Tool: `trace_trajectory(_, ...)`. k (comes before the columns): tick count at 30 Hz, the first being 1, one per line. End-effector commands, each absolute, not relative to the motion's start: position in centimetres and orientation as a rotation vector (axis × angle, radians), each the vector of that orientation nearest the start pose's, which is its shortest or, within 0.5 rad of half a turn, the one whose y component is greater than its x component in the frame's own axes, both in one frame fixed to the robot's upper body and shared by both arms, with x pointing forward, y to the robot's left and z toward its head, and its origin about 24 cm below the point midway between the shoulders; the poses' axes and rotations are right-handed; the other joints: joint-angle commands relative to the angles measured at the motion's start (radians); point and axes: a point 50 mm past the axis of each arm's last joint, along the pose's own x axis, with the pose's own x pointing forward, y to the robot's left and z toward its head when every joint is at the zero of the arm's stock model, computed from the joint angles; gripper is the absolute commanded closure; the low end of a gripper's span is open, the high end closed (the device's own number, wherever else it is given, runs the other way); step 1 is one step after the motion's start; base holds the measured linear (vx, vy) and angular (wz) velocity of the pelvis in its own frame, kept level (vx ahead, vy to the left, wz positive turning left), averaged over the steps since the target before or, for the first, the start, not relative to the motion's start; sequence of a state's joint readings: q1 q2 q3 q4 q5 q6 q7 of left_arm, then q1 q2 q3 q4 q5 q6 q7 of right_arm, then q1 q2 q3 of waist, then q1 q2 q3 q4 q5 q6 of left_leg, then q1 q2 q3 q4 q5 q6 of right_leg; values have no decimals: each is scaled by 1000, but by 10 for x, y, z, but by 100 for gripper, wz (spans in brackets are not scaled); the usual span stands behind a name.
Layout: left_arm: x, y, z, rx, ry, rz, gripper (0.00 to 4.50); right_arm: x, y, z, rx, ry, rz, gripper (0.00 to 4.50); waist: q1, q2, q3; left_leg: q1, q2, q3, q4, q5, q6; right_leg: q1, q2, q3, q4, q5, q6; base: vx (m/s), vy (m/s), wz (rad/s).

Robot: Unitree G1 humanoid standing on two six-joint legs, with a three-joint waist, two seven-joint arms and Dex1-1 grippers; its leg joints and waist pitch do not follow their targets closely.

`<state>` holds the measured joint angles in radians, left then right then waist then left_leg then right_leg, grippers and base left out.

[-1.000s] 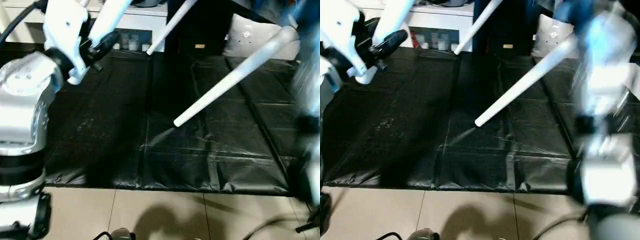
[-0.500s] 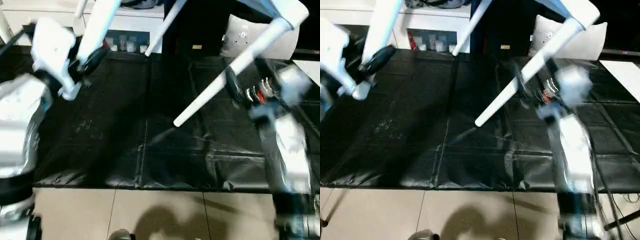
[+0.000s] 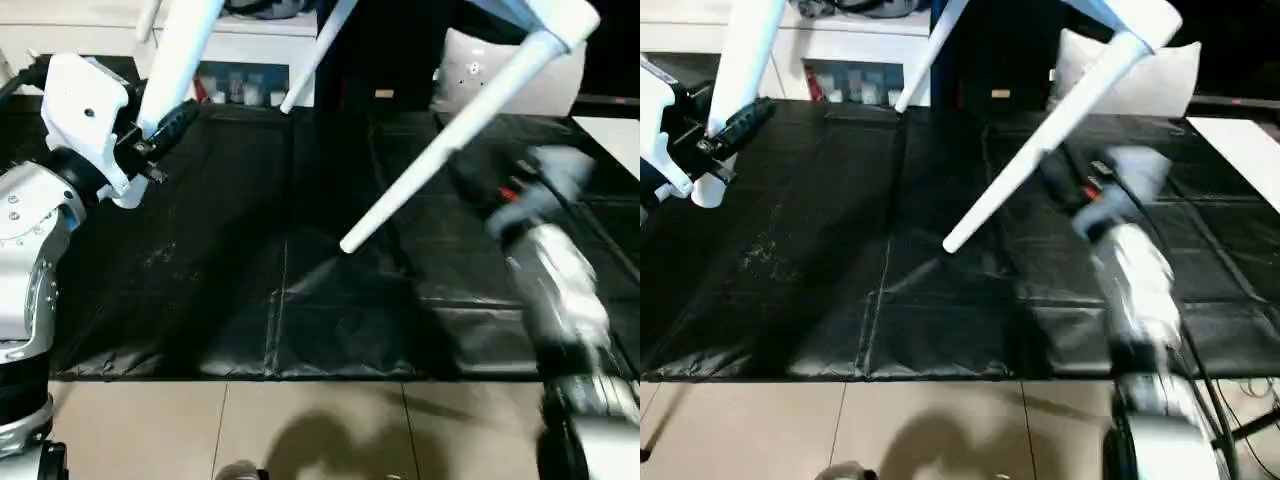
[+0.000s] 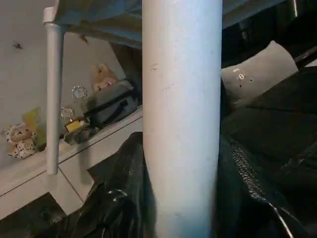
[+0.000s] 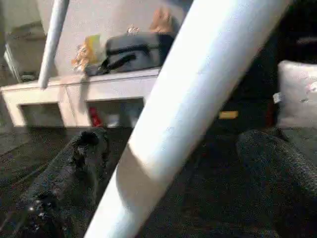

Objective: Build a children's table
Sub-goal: Flip table

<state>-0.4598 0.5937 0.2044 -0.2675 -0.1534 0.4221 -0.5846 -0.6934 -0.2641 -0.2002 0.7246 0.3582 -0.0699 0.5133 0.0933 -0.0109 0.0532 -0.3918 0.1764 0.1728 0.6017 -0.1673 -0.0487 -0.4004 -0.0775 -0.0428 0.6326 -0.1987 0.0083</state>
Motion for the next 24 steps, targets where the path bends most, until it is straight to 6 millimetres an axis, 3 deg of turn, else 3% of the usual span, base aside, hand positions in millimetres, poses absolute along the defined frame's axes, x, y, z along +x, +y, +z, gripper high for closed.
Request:
trace_trajectory(1,290,209,209,495,-143,-536,294,378,-191,114,208,-94,391,0,-3,11,-71,23,39,-11,-70,-244,-14,34,-52,35,-66,-119,-236,0,0,0)
trace_trajectory(3,288,208,206,499,-131,-554,294,386,-181,124,265,-115,446,0,-5,6,-69,19,39,-9,-70,-228,-1,37,-51,32,-65,-92,-258,0,0,0)
trace_trajectory(5,288,208,203,497,-122,-558,294,389,-173,135,318,-158,517,0,-3,9,-68,21,42,-8,-70,-245,6,36,-53,33,-64,-109,-261,0,0,0)
trace_trajectory(6,287,208,201,493,-119,-556,294,389,-169,140,340,-181,560,0,-1,-1,-65,23,44,-7,-73,-251,7,35,-52,33,-69,-128,-258,0,0,0)
trace_trajectory(7,287,209,200,489,-116,-551,294,388,-167,143,354,-198,594,0,2,3,-66,22,45,-9,-72,-246,6,37,-54,34,-65,-125,-256,0,0,0)
trace_trajectory(10,287,217,188,453,-98,-493,294,378,-162,150,327,-257,754,0,5,1,-66,21,45,-8,-73,-224,17,39,-54,34,-67,-115,-241,0,0,0)
trace_trajectory(14,287,220,163,389,-76,-424,294,360,-168,155,280,-302,806,0,20,10,-64,27,47,-9,-77,-247,5,33,-52,35,-76,-149,-214,0,0,0)
trace_trajectory(16,287,221,159,387,-70,-408,294,356,-169,156,271,-309,820,0,23,8,-67,27,47,-12,-79,-248,3,34,-51,35,-73,-139,-203,0,0,0)
trace_trajectory(17,288,223,155,384,-65,-385,294,351,-169,157,262,-311,834,0,26,15,-66,29,46,-12,-79,-254,1,31,-49,35,-76,-145,-198,0,0,0)
trace_trajectory(19,288,227,146,367,-58,-357,294,338,-171,159,249,-313,851,0,29,15,-64,28,46,-14,-83,-274,-6,32,-51,36,-81,-168,-184,0,0,0)
trace_trajectory(20,287,230,140,360,-56,-339,294,327,-171,159,237,-311,869,0,37,15,-70,31,50,-16,-83,-268,-11,33,-53,36,-80,-149,-169,0,0,0)
trace_trajectory(23,284,237,133,349,-46,-305,294,312,-169,159,218,-301,891,0,44,19,-71,30,49,-16,-82,-253,-10,30,-50,35,-79,-109,-169,0,0,0)
trace_trajectory(24,283,239,132,346,-44,-295,294,309,-169,159,219,-298,894,0,44,16,-72,26,50,-17,-82,-237,-8,34,-51,34,-75,-79,-169,0,0,0)
